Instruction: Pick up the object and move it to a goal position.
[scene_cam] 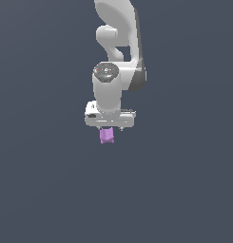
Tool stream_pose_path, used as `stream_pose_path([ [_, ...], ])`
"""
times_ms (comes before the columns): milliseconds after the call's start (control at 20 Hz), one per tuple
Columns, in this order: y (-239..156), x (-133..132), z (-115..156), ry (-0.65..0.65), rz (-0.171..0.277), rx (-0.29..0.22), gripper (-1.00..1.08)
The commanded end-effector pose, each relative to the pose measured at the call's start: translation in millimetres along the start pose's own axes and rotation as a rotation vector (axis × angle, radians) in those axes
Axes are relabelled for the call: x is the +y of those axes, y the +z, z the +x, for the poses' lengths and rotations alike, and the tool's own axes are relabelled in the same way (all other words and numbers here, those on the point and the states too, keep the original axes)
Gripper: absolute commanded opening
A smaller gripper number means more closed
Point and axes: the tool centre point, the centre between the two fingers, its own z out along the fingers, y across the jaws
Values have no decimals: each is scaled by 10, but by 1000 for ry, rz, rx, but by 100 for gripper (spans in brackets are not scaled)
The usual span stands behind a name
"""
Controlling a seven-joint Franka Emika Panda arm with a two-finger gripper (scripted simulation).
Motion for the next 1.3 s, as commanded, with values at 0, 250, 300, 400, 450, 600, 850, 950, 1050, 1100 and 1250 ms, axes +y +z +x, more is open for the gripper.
stream_pose_path([
  [0,75,36,-27,-18,-1,5,100],
  [250,285,135,-115,-71,-2,22,100],
  [300,326,154,-135,-82,-3,26,100],
  [400,398,187,-171,-102,-4,32,100],
  [450,428,201,-187,-110,-4,35,100],
  [600,500,233,-227,-130,-5,41,100],
  [850,554,257,-259,-146,-5,46,100],
  [950,549,256,-257,-143,-5,45,100],
  [1050,563,256,-257,-143,-5,45,100],
  [1100,580,257,-257,-143,-5,45,100],
  [1250,671,257,-257,-143,-5,45,100],
])
